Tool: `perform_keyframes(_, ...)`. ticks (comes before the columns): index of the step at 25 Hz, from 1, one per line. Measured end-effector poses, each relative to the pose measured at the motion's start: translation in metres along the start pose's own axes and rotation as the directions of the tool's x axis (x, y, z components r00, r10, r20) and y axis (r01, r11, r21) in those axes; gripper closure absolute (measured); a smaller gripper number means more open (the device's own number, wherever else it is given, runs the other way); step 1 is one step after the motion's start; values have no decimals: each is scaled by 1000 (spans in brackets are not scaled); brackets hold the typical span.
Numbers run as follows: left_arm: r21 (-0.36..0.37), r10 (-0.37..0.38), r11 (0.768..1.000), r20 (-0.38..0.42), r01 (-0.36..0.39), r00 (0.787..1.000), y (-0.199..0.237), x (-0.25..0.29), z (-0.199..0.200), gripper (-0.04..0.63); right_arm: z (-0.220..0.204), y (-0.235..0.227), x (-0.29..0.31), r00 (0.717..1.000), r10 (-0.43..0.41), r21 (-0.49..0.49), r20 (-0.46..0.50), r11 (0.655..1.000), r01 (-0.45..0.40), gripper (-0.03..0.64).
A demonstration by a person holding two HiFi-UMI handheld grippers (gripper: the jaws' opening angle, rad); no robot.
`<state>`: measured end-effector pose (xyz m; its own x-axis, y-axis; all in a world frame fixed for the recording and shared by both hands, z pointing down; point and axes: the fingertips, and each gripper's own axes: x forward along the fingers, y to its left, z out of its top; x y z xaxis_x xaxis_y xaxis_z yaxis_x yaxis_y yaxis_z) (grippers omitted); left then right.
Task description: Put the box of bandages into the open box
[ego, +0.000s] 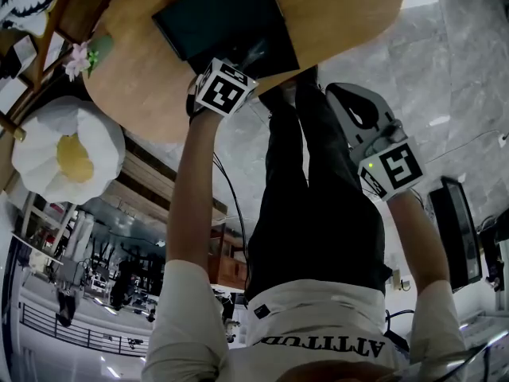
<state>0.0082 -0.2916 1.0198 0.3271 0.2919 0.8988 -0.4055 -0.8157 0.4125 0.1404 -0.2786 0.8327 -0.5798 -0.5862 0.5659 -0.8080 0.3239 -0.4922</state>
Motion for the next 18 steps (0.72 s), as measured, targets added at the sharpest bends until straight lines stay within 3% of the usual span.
perform_keyframes(18,-93,119,988,-16,-120,993,33,-33,-26,311,-7,8,5,1000,25,-16,-13,1000,-25,595)
